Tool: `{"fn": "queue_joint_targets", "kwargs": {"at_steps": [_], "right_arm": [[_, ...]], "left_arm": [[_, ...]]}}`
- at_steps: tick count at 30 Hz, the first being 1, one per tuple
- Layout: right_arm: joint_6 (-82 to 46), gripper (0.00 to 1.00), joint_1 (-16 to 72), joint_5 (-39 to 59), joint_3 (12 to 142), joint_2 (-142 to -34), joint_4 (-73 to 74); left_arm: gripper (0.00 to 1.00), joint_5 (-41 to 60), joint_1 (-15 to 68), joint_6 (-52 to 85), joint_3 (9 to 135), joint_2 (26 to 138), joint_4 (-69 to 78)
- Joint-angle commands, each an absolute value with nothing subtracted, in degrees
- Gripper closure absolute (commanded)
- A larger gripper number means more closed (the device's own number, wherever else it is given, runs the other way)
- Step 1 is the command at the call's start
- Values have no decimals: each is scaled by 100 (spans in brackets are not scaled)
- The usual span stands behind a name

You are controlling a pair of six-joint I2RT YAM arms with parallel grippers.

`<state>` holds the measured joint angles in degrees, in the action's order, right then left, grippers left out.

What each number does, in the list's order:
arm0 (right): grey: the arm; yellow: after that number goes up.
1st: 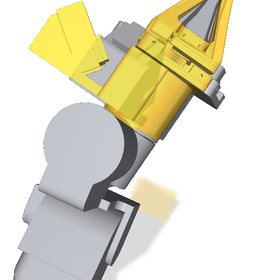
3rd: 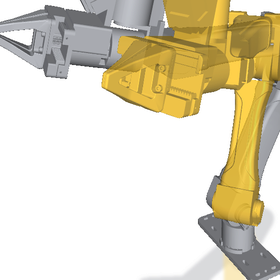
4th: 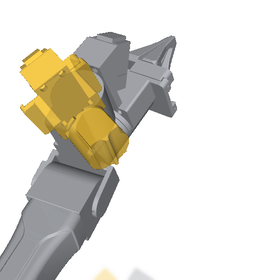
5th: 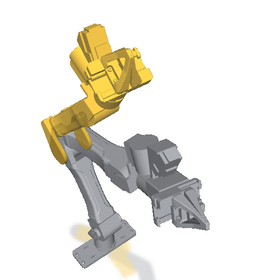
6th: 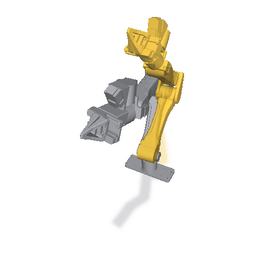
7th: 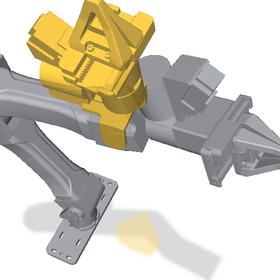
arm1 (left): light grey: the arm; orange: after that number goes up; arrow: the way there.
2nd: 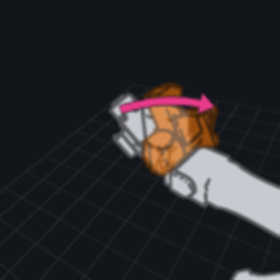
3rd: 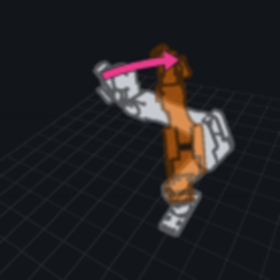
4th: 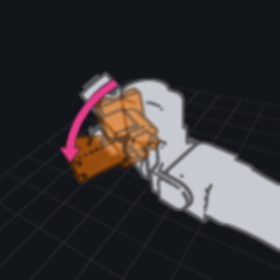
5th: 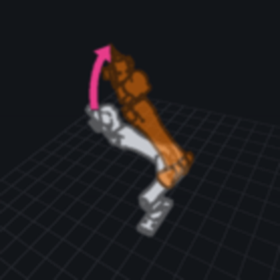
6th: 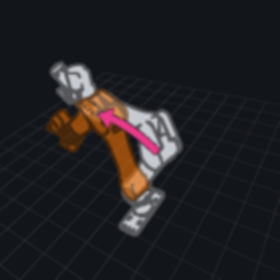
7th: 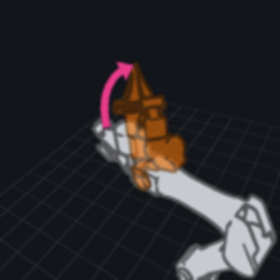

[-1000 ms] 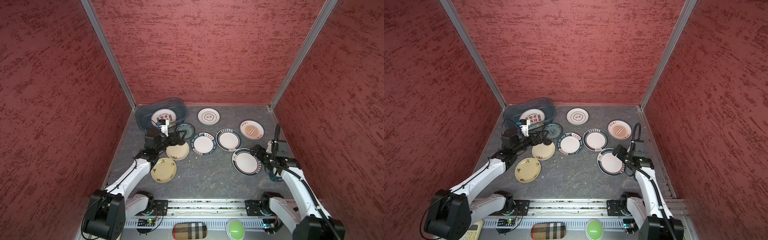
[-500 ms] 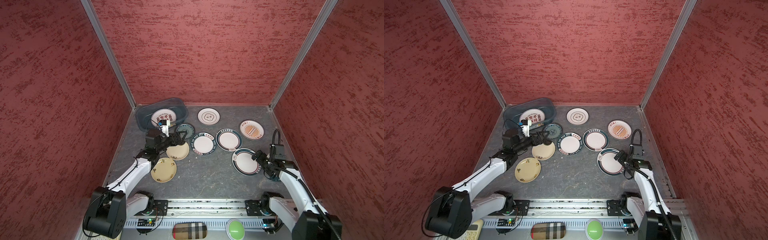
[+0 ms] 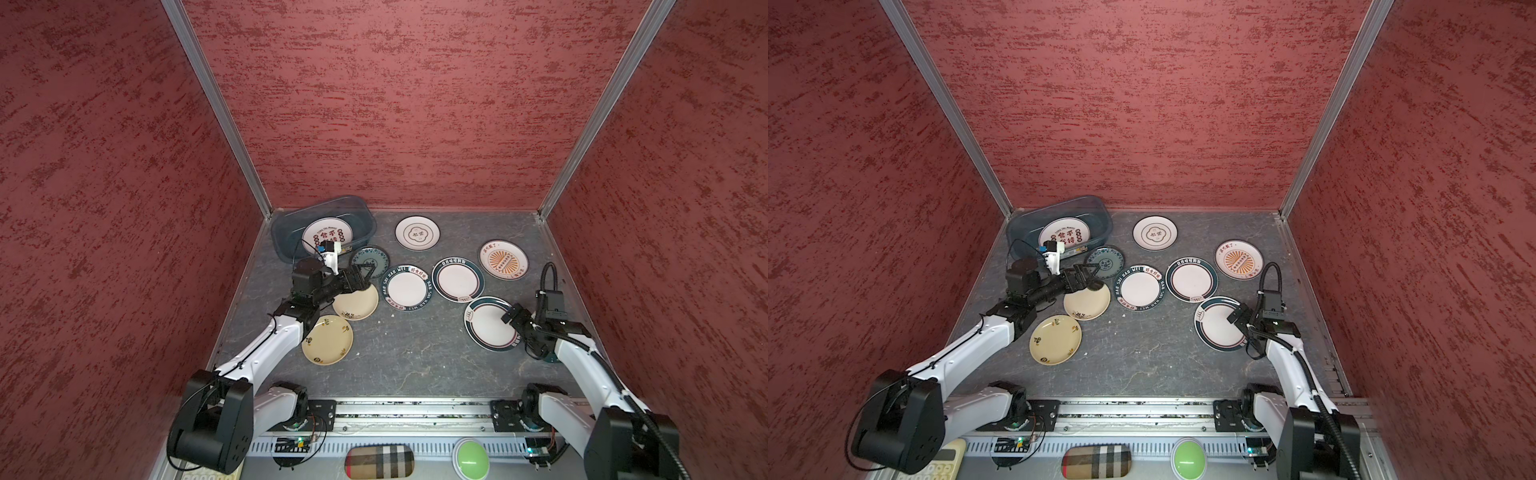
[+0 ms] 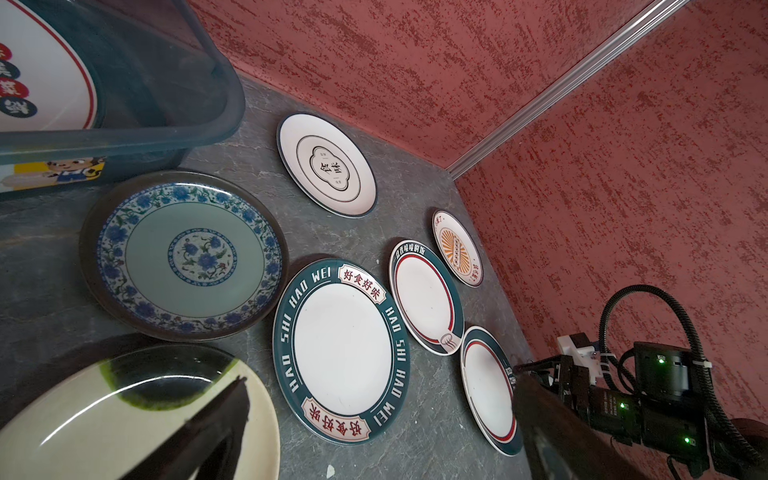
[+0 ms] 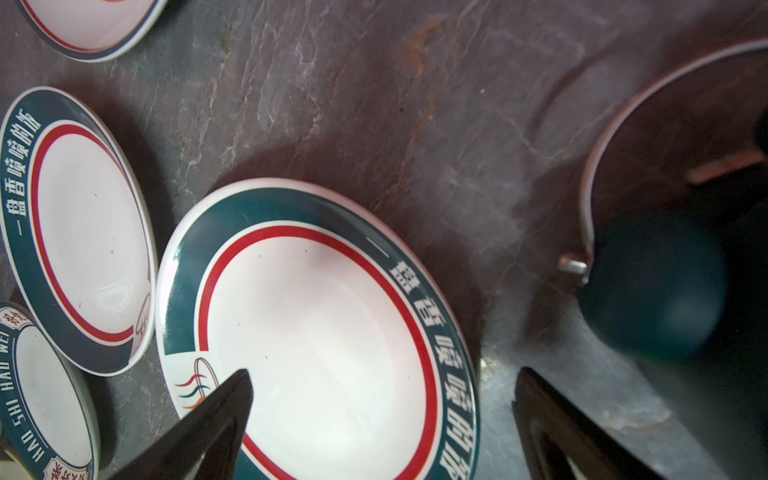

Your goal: Place the plates into the plastic bin on the countertop

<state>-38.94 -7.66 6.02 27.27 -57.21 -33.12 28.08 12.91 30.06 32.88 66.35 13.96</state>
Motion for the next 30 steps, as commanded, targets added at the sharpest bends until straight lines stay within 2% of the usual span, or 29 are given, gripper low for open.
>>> {"fn": "queue_joint_targets", "kwargs": {"at_steps": [1,7,30], "right_arm": [[-3860,1,-797,543,2676,-5789,-3159],[-3799,1,-796,550,2720,-5827,-3052],[-3636,17,-799,1440,2411,-6298,-2353]], "left_arm": [[1,2848,1279,3019,3260,6694,1510],[1,2861,1279,3025,3261,6733,1514],[1,2813,1229,3060,3282,6724,1400]]}}
